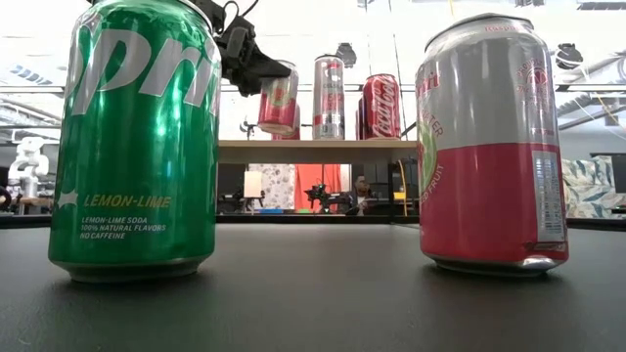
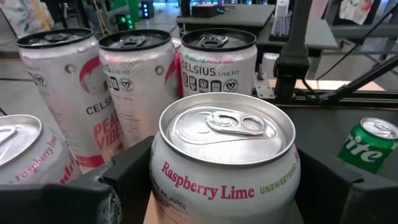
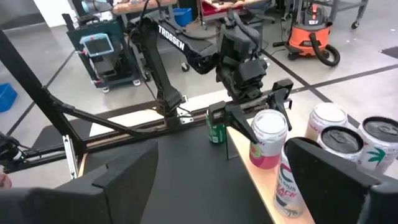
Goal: Place canned beverage on shelf
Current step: Put the top pink white soda can aligned with the other pink white soda can on the shelf
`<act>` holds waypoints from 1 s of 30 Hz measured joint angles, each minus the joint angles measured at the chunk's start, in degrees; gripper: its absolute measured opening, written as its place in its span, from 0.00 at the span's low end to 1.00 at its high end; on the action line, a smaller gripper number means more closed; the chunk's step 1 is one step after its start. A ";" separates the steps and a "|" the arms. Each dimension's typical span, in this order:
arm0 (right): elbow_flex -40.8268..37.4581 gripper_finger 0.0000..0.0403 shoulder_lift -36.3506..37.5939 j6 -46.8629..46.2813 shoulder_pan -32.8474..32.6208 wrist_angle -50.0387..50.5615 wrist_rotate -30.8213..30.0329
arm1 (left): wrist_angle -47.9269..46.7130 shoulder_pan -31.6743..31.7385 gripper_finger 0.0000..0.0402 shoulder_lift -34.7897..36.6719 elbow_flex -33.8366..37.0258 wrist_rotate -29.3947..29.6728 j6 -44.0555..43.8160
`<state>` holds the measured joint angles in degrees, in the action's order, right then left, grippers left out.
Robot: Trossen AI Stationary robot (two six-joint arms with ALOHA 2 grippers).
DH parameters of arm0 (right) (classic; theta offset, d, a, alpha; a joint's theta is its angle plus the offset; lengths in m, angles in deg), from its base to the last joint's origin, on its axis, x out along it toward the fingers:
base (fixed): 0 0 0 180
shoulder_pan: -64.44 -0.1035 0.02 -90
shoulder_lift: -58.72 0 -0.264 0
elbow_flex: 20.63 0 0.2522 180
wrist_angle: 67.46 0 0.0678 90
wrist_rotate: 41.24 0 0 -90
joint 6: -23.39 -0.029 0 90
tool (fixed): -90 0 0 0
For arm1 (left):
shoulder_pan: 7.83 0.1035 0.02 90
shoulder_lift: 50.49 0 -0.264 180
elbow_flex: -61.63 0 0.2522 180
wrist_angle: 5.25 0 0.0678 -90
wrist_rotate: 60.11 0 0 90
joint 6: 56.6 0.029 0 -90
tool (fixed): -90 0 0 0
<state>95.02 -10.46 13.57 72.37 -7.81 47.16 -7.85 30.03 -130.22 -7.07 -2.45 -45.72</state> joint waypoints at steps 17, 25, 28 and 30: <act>0.00 0.82 -0.34 0.00 0.00 -0.25 0.12 | -1.24 -1.72 0.80 -1.15 -0.04 2.51 -4.24; 0.00 0.82 -0.32 -0.22 -0.02 -0.23 0.13 | -1.24 -1.05 0.81 -2.09 -0.03 2.35 -0.98; 0.00 0.82 -0.31 -0.93 -0.02 -0.22 0.15 | -1.26 -1.05 0.81 -2.09 -0.03 2.32 -0.79; 0.00 0.82 -0.32 -1.05 -0.02 -0.22 0.15 | -1.31 -1.11 0.81 -2.07 -0.02 2.34 0.10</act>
<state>95.02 -10.78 12.52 72.34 -8.03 47.30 -9.17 28.92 -132.29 -7.10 -0.11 -45.62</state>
